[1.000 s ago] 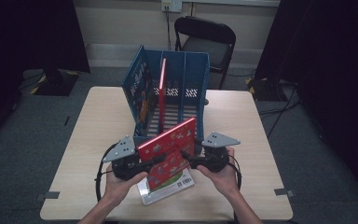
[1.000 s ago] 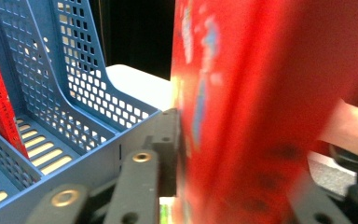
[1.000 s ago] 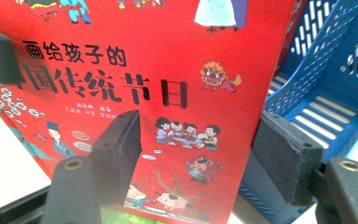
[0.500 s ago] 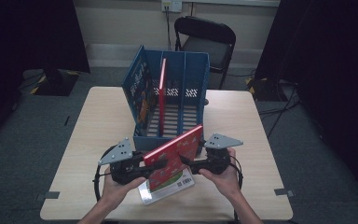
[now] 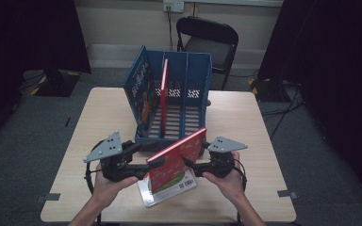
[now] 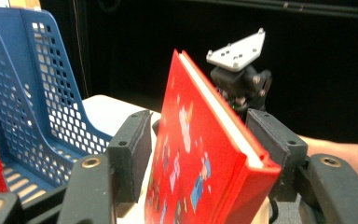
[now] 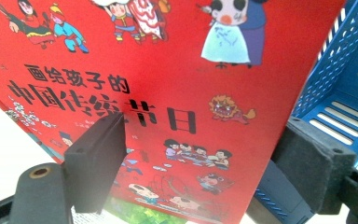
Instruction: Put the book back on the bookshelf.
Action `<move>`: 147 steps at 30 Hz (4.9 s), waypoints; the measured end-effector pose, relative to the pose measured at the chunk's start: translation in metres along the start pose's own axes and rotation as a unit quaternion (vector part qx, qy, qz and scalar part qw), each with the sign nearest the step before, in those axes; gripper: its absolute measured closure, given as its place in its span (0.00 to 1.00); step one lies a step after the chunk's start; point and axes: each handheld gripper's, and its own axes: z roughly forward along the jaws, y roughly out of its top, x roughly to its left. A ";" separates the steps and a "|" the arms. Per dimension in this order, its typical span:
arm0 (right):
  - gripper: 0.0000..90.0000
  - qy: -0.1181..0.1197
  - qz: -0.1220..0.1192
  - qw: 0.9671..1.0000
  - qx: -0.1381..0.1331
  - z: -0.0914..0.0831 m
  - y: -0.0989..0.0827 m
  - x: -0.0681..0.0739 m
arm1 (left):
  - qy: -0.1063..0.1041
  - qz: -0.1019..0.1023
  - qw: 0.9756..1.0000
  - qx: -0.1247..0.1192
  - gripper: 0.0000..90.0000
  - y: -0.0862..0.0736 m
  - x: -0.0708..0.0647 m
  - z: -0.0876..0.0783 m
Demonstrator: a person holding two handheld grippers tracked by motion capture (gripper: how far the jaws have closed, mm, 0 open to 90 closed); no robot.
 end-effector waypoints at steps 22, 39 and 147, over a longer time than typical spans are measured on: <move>0.22 -0.010 -0.001 1.000 -0.003 -0.002 0.002 0.002 | 0.049 -0.056 0.997 -0.001 0.50 -0.011 0.033 -0.016; 0.22 -0.010 0.003 1.000 -0.007 0.002 0.022 0.002 | 0.010 -0.085 0.994 0.070 0.53 -0.041 0.046 0.018; 0.68 -0.003 -0.059 0.998 0.037 -0.013 -0.011 0.056 | 0.020 -0.077 0.992 0.100 0.37 -0.046 0.038 0.048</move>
